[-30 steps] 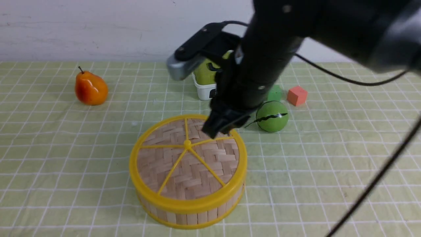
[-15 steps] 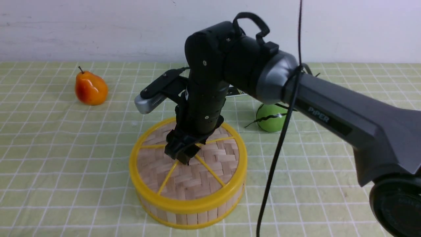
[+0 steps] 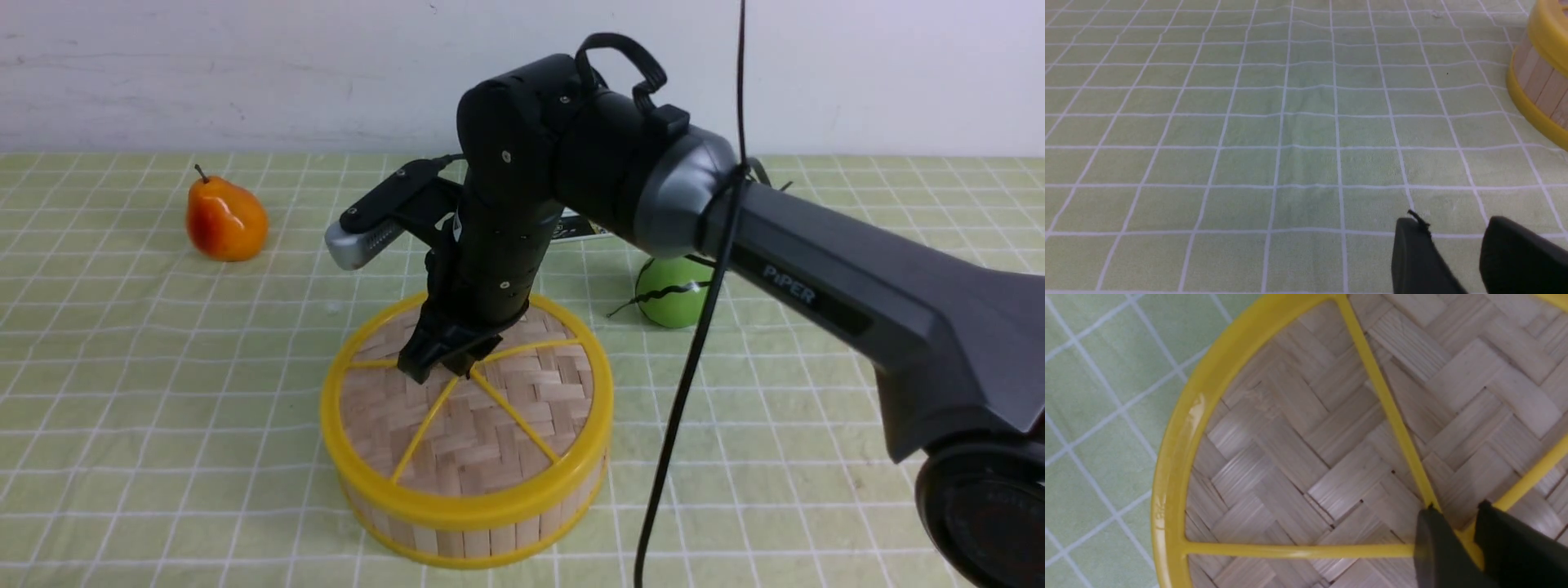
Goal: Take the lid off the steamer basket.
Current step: Use the right arm to lift the lid of the steamer, then use the right arm to place the steamer lid on the table
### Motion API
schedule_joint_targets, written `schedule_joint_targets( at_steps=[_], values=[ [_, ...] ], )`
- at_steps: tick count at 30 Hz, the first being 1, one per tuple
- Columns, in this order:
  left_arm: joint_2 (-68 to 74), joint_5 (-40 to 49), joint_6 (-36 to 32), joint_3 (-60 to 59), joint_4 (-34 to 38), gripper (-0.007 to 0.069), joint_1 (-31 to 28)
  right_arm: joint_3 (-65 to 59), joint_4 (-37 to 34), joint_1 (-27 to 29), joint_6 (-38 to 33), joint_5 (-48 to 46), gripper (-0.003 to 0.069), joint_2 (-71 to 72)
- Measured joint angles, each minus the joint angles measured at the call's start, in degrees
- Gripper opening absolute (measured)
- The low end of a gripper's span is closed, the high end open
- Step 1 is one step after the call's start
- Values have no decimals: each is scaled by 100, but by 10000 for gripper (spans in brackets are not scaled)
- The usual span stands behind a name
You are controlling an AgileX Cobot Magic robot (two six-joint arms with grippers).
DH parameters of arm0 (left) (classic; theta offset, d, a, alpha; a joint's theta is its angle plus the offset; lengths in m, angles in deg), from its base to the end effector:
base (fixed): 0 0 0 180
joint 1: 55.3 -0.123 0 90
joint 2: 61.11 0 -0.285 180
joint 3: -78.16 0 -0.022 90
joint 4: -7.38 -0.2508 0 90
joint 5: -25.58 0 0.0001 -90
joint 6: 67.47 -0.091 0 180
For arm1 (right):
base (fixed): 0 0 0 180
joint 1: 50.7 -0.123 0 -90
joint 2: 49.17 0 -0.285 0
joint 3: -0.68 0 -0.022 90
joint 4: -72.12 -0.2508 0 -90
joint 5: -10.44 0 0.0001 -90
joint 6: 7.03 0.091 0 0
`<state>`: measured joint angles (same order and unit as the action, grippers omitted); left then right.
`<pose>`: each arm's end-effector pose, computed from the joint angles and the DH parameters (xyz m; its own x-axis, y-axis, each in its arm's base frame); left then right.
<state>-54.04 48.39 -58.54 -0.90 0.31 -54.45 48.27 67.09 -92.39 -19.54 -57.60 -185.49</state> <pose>0.0520 0.0036 0.1676 -0.3204 -0.0372 -0.9465 -0.0439 0.9987 -0.0244 0.3626 0.3329 0.2640 -0.5474 -0.7336 -0.4026 -0.8016 0.5979 0.0005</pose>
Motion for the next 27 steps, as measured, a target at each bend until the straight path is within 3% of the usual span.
schedule_joint_targets(
  at_steps=[8,16,22,27],
  values=[
    [0,0,0,0,0,239,0,49,53,0,0,-212,85,257],
    [0,0,0,0,0,239,0,-93,357,536,0,-333,85,2066],
    [0,0,0,0,0,239,0,-2138,504,1738,149,-283,85,3463],
    [0,0,0,0,0,239,0,-3995,419,2432,519,785,85,3860]
  ],
)
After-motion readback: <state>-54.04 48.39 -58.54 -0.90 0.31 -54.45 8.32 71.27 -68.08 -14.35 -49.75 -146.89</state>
